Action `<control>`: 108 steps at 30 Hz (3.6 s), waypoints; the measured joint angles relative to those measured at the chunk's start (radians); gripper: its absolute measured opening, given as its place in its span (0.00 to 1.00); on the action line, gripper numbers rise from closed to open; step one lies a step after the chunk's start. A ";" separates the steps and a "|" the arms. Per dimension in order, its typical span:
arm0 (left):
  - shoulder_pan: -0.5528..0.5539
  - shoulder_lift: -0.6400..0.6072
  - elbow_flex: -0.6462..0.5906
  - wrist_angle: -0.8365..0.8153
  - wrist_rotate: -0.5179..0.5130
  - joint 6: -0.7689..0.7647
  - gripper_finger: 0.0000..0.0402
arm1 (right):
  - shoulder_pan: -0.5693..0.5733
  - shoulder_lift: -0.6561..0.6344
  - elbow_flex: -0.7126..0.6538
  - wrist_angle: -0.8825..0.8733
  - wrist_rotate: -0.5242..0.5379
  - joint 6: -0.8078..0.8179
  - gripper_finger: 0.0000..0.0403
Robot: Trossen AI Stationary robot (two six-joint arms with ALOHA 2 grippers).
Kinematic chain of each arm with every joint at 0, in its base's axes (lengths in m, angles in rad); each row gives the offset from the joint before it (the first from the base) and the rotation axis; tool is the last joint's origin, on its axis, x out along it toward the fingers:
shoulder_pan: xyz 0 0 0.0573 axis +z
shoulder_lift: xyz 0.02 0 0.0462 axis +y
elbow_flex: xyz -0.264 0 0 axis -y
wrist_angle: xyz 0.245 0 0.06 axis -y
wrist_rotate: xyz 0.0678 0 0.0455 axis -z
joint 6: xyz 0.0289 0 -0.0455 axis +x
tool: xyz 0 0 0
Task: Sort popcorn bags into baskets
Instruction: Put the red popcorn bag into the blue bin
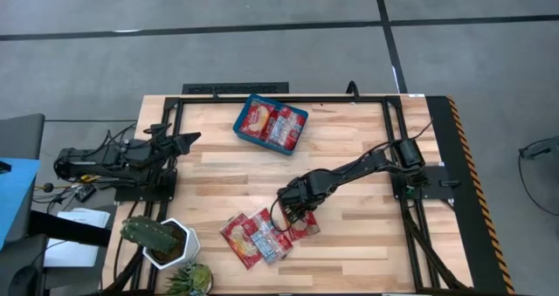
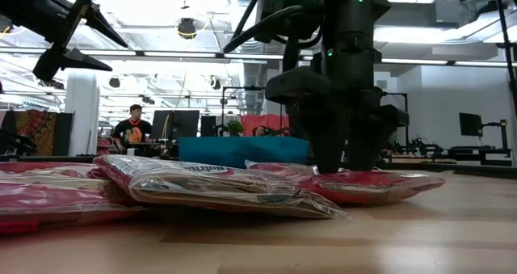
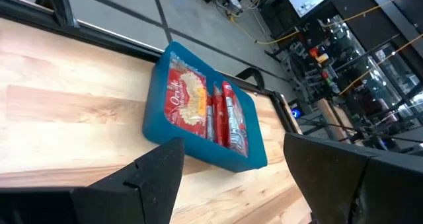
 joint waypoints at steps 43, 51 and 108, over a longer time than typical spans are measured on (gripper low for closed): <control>0.000 0.000 0.000 -0.008 -0.017 -0.008 0.62 | -0.625 -0.105 0.330 0.336 0.071 -0.251 0.05; 0.000 0.000 0.000 -0.008 -0.033 -0.014 0.62 | -0.634 0.094 0.511 0.300 0.066 -0.213 0.08; 0.000 0.000 0.000 -0.008 -0.050 -0.052 0.62 | -0.701 0.175 0.532 0.263 0.142 -0.503 0.18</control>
